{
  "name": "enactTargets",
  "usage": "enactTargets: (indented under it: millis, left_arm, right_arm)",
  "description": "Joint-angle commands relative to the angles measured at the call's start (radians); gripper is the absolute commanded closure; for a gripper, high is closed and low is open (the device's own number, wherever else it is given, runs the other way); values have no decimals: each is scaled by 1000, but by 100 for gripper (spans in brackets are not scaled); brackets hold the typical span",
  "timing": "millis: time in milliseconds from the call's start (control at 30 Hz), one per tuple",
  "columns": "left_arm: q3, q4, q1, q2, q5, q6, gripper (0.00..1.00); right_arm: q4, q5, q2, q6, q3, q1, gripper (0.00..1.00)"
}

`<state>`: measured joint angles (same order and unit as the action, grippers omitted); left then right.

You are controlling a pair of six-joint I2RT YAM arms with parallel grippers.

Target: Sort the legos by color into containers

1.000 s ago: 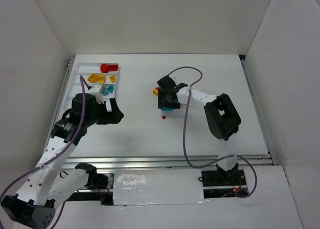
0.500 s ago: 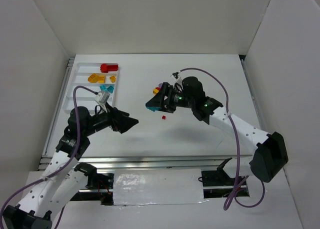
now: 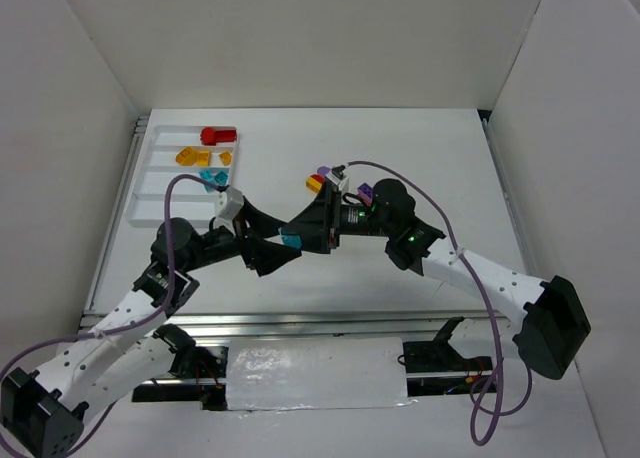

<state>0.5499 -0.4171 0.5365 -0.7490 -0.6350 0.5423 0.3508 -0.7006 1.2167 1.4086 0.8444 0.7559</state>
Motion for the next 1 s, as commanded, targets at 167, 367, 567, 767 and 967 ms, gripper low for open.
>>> enactTargets:
  millis: [167, 367, 567, 767, 967]
  left_arm:
    - [96, -29, 66, -3, 40, -81, 100]
    - [191, 228, 68, -5, 554, -59, 100]
    - [459, 610, -189, -290, 986, 145, 100]
    - [772, 830, -602, -752, 757, 272, 100]
    - [1136, 1026, -691, -1142, 712, 245, 100]
  right_arm:
    - [44, 16, -28, 1, -1, 2, 80]
    - [-137, 96, -39, -131, -39, -137, 6]
    - [-84, 144, -114, -152, -304, -352, 4]
    - [-193, 122, -147, -292, -311, -398, 5]
    - [-317, 133, -190, -424, -281, -417, 5]
